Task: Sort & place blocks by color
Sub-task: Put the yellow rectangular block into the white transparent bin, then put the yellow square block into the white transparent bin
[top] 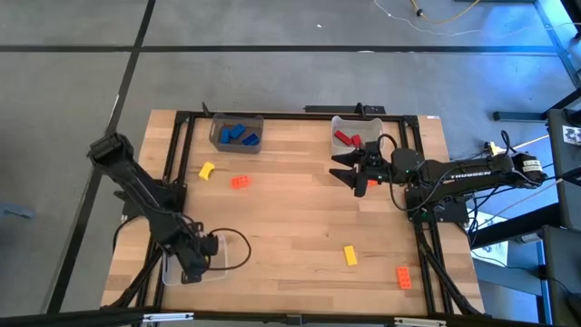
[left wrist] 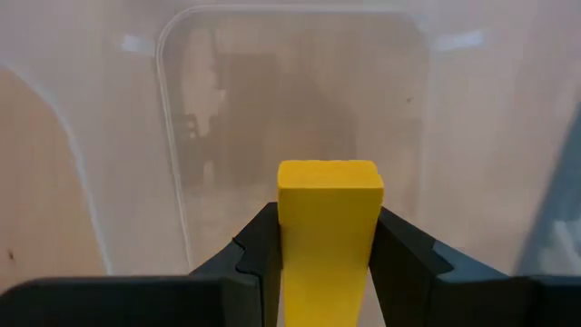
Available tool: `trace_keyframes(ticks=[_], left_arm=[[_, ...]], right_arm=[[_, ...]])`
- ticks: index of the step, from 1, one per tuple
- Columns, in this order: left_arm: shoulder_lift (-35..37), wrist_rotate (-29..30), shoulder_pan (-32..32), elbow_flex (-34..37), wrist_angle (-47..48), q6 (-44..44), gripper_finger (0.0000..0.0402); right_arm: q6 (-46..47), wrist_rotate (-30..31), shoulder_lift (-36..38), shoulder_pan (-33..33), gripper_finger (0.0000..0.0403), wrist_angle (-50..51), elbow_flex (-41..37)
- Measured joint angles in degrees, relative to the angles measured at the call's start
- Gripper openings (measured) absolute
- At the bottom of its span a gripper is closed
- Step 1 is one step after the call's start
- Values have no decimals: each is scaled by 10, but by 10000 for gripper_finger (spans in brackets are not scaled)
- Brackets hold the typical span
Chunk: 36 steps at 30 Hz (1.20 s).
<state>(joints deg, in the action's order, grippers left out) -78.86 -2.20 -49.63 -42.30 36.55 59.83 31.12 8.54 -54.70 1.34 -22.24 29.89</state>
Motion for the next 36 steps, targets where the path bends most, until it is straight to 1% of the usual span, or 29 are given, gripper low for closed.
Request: trace_keyframes(ticks=[8, 13, 15, 19, 22, 24, 26, 28, 30, 31, 33, 35, 36], left_arm=[[-60, -4, 0, 0, -2, -19, 117], [-70, -5, 0, 0, -2, -18, 117], [-67, 0, 3, 0, 0, -11, 137], [-49, 17, 5, 1, 9, 14, 205], [-36, 12, 6, 1, 11, 15, 240], [-23, -5, 12, 1, 11, 16, 253], [-1, -37, 19, 1, 12, 16, 260], [30, -64, 27, -4, 14, 13, 262], [72, -69, 38, -14, 14, 1, 261], [96, -57, 45, -22, 13, -4, 260], [146, -3, 65, -40, 14, -20, 260], [194, 72, 91, -57, 15, -48, 260], [216, 119, 108, -66, 14, -68, 260]], right_arm=[[1, 0, 0, 0, 318, 1, 0], [1, 0, 0, 0, 318, 2, 0], [1, 0, 0, 0, 318, 2, 0], [1, 0, 0, 0, 318, 3, 0], [0, 0, 0, 0, 318, 3, 0], [0, 0, 0, 0, 318, 5, 0], [0, 0, 0, 0, 318, 5, 0], [-1, 0, 0, 0, 318, 5, 0], [-1, 0, 0, 0, 318, 5, 0], [-1, 0, 0, 0, 318, 5, 0], [-1, 0, 0, 0, 318, 5, 0], [-3, 0, 0, 0, 318, 5, 0], [-3, 0, 0, 0, 318, 5, 0]])
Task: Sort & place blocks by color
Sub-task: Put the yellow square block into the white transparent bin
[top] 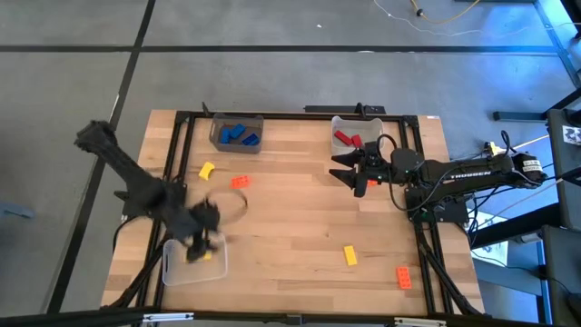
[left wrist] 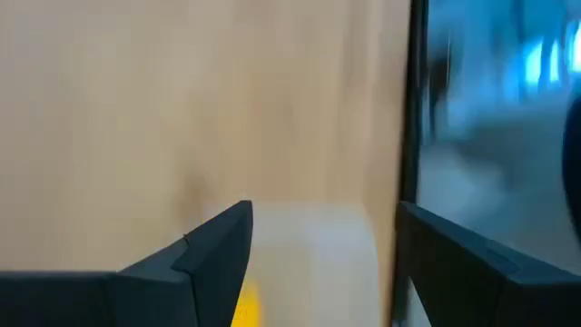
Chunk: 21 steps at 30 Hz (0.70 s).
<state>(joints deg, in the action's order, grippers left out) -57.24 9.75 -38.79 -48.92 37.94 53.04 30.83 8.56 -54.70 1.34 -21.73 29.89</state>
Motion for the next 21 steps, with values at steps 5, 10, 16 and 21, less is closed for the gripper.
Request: trace_keyframes(ticks=[5, 10, 16, 21], left_arm=[[78, 110, 134, -15, -41, -154, 260], [103, 72, 299, -7, -160, -306, 260], [104, -42, 421, 79, -389, -341, 260], [95, -46, 429, 182, -595, -309, 260]], right_arm=[[2, 0, 0, 0, 318, -3, 0], [6, -1, 0, 0, 318, -4, 0], [17, -2, 0, 0, 318, -4, 0], [14, -2, 0, 0, 318, -6, 0]])
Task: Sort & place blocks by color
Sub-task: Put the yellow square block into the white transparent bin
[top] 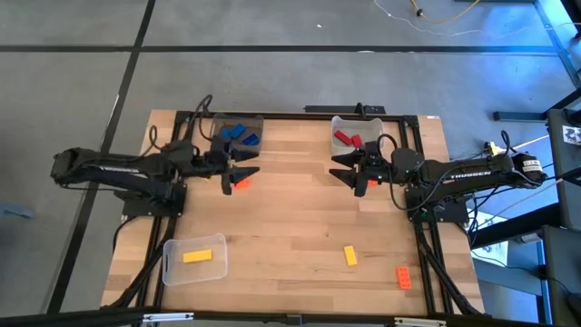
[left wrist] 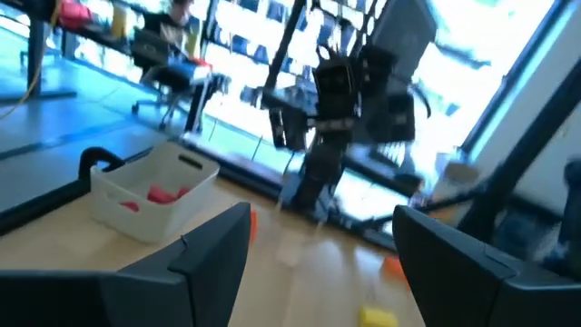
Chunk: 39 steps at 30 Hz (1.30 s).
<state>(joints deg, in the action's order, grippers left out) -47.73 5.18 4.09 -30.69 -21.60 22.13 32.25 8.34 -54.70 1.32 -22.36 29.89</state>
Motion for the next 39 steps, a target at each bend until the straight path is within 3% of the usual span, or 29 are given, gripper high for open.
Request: trace_keyframes(ticks=[4, 18, 22, 25, 29, 35, 39], left_arm=[[-6, 36, -9, 52, -77, 36, 260], [-5, 47, -10, 59, -77, 43, 260], [-5, 48, -10, 59, -76, 43, 260], [-5, 48, -10, 59, -76, 43, 260], [-5, 48, -10, 59, -76, 43, 260], [-5, 48, -10, 59, -76, 43, 260], [-5, 48, -10, 59, -76, 43, 260]], right_arm=[[-4, 0, 0, 0, 318, -1, 0], [6, 0, 0, 0, 318, -1, 0], [105, -41, 0, 0, 318, 4, 1], [190, -120, -4, -12, 318, 95, 37], [247, -185, -41, -74, 318, 336, 144], [362, -184, -160, -181, 318, 658, 309], [461, -162, -245, -225, 318, 757, 354]])
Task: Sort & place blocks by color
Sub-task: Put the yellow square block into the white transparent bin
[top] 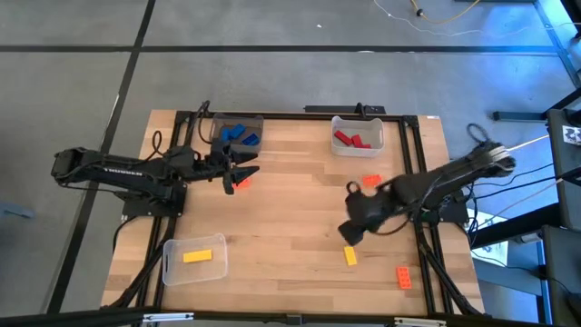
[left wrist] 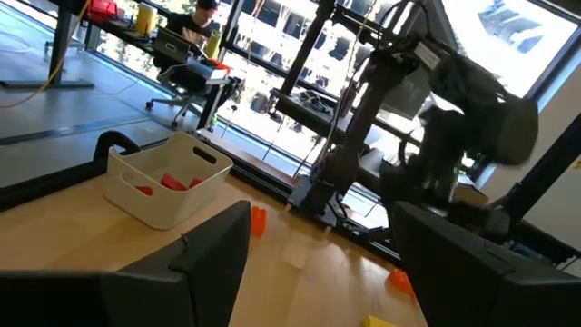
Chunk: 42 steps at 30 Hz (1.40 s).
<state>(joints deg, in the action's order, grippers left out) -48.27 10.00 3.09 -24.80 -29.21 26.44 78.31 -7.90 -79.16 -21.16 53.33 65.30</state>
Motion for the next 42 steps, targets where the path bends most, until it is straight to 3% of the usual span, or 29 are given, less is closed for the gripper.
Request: trace_keyframes(ticks=[5, 14, 29, 33, 38, 42], left_arm=[[0, 0, 0, 0, 0, 0, 260], [0, 0, 0, 0, 0, 0, 260], [0, 0, 0, 0, 0, 0, 260], [0, 0, 0, 0, 0, 0, 260], [0, 1, 0, 0, 0, 0, 260], [0, 0, 0, 0, 0, 0, 260]], right_arm=[[91, 6, -98, -30, 318, 14, -3], [128, -22, -245, -54, 318, -67, -5], [161, -32, -288, -76, 290, -90, -4], [156, -32, -288, -76, 247, -81, -4], [110, -37, -285, -76, 123, -71, -4], [48, -26, -275, -76, 122, -33, -6]])
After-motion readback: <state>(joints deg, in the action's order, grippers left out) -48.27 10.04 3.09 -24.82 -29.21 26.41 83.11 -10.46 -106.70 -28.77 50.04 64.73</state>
